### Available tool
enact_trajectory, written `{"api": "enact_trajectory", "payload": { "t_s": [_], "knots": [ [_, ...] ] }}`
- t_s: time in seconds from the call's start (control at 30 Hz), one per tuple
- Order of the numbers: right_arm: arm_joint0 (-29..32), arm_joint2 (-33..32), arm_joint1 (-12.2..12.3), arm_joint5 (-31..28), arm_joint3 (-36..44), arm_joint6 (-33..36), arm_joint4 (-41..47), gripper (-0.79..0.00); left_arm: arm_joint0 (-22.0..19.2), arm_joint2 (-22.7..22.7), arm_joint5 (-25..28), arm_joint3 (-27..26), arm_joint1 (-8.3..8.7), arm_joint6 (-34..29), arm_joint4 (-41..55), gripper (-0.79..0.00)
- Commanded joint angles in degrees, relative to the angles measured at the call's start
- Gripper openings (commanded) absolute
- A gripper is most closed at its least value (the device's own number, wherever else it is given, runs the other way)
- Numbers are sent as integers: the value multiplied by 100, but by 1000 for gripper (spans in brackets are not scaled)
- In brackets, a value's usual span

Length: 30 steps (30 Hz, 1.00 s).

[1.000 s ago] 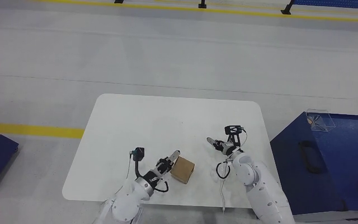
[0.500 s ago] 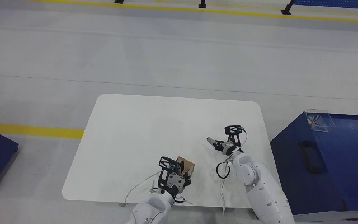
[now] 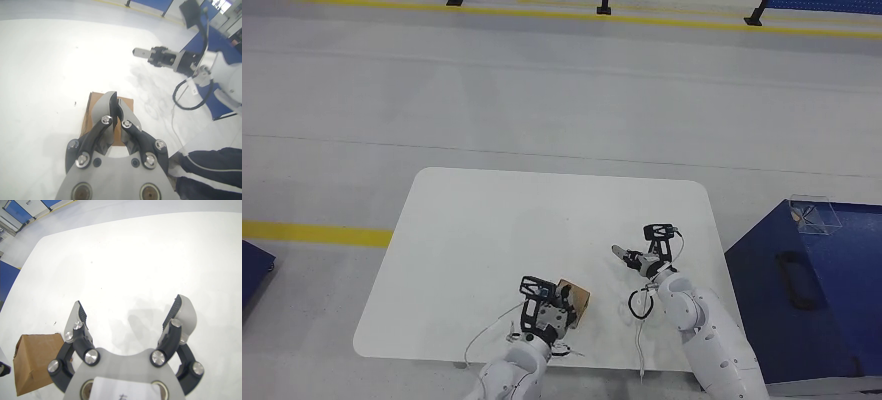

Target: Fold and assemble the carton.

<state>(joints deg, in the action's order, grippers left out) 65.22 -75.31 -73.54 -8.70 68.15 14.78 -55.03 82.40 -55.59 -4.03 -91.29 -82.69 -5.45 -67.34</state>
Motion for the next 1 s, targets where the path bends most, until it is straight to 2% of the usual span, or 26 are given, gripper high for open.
{"api": "enact_trajectory", "payload": {
  "t_s": [0.0, 0.1, 0.17, 0.3, 0.43, 0.5, 0.57, 0.73, 0.77, 0.8, 0.83, 0.93, 0.97],
  "knots": [
    [0, 0, 0, 0, 0, 0, 0, 0, 19, 1, 85, 52, 15, -161, -53, -785],
    [0, 0, 0, 0, 0, 0, 0, 0, -78, 72, 17, 257, 13, -561, -242, -785],
    [0, 0, 0, 0, 0, 0, 0, 0, -147, 74, -103, 235, -6, -402, -247, -785],
    [0, 0, 0, 0, 0, 0, 0, 0, -59, 5, 88, 157, -13, -27, 107, -785],
    [0, 0, 0, 0, 0, 0, 0, 0, -148, 58, -36, 376, -15, -446, -69, -785],
    [0, 0, 0, 0, 0, 0, 0, 0, -154, 34, -110, 312, -31, -163, -4, -785],
    [0, 0, 0, 0, 0, 0, 0, 0, -67, -24, 62, 140, -23, 161, 139, -785],
    [0, 0, 0, 0, 0, 0, 0, 0, 557, -310, 323, -464, 66, 1638, -41, -785],
    [0, 0, 0, 0, 0, 0, 0, 0, 680, -387, 210, -568, 76, 2010, -107, -400],
    [0, 0, 0, 0, 0, 0, 0, 0, 680, -387, 210, -568, 76, 2010, -107, 0],
    [0, 0, 0, 0, 0, 0, 0, -1, 644, -366, 255, -544, 75, 1848, -82, -783],
    [0, 0, 0, 0, 0, 0, 0, 0, 691, -392, 204, -576, 77, 2294, -114, -740],
    [0, 0, 0, 0, 0, 0, 0, -1, 683, -388, 206, -571, 76, 2199, -110, -661]
  ]
}}
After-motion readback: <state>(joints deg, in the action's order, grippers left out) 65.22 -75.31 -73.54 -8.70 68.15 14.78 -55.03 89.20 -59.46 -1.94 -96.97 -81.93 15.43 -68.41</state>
